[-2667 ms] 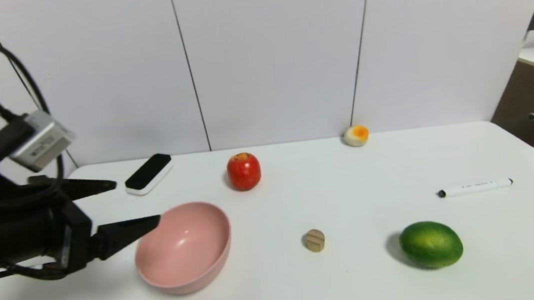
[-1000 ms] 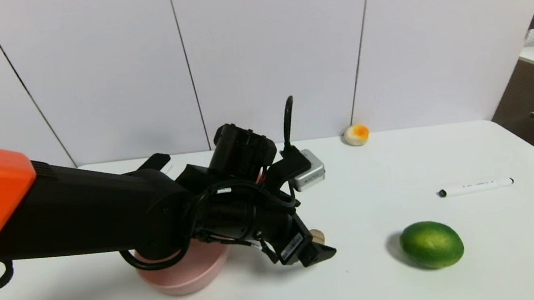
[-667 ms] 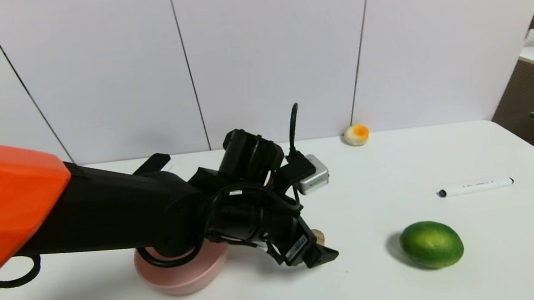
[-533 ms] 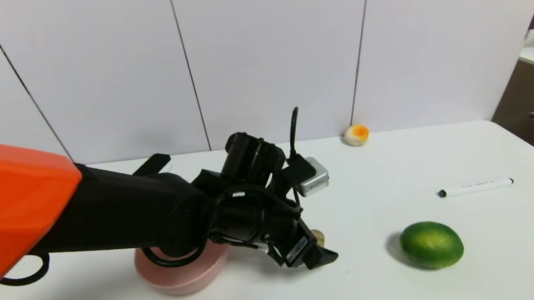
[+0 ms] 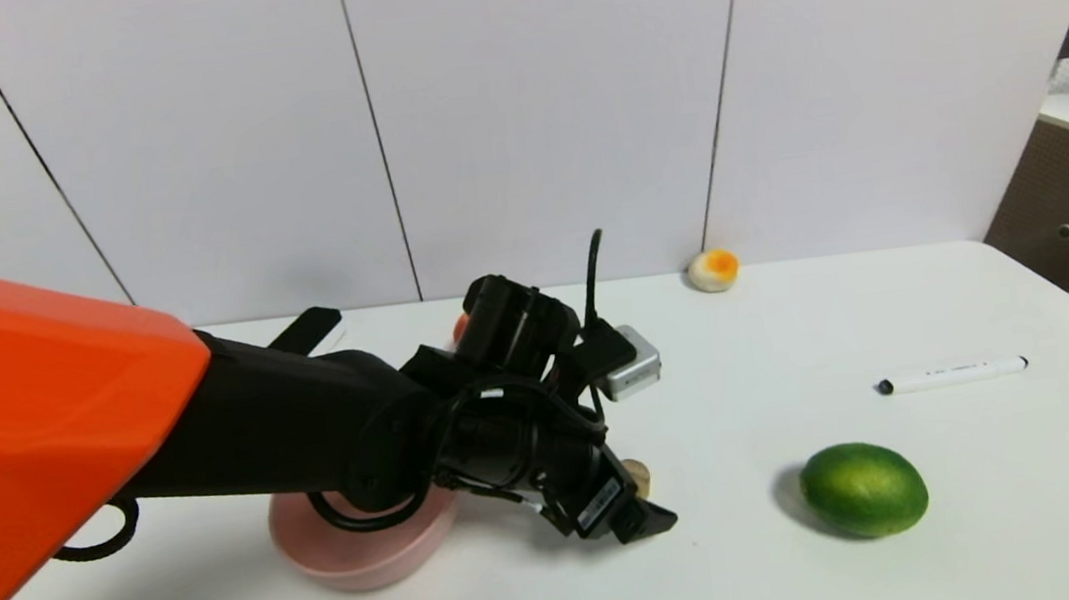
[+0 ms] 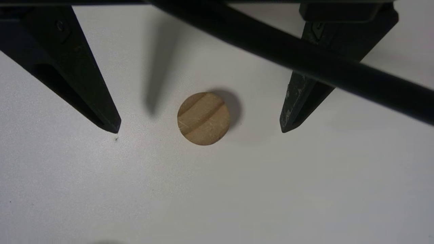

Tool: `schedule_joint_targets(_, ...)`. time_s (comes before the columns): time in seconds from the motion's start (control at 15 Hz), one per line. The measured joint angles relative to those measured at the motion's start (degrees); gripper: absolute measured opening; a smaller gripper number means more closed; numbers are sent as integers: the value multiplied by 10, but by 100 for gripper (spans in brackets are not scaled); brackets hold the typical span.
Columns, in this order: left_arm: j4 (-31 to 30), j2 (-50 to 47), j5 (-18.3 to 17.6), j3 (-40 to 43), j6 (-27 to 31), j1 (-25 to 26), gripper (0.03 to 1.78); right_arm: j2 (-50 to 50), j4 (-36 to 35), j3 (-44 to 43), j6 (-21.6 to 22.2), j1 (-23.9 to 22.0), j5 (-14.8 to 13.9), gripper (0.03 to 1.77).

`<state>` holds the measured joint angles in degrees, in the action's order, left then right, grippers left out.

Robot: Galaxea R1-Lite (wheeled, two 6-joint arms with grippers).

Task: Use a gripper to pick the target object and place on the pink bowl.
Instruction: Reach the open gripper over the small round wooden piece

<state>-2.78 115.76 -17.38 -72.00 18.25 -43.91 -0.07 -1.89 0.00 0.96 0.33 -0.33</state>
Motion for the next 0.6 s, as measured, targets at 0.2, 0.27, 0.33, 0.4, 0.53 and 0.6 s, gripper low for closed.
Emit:
schedule_joint_targets(0.2, 47, 6, 0, -41, 2, 0, 169, 0, 0, 0, 0, 0, 0, 171)
schedule_joint_targets(0.27, 73, 7, 0, -59, 3, -1, 169, 0, 0, 0, 0, 0, 0, 171)
schedule_joint_targets(0.33, 99, 9, 0, -77, 4, -1, 169, 0, 0, 0, 0, 0, 0, 171)
schedule_joint_targets(0.4, 121, 11, 0, -93, 5, -1, 169, 0, 0, 0, 0, 0, 0, 171)
schedule_joint_targets(0.53, 169, 16, -1, -128, 7, -1, 169, 0, 0, 0, 0, 0, 0, 171)
schedule_joint_targets(0.6, 201, 19, -1, -149, 9, -1, 169, 0, 0, 0, 0, 0, 0, 171)
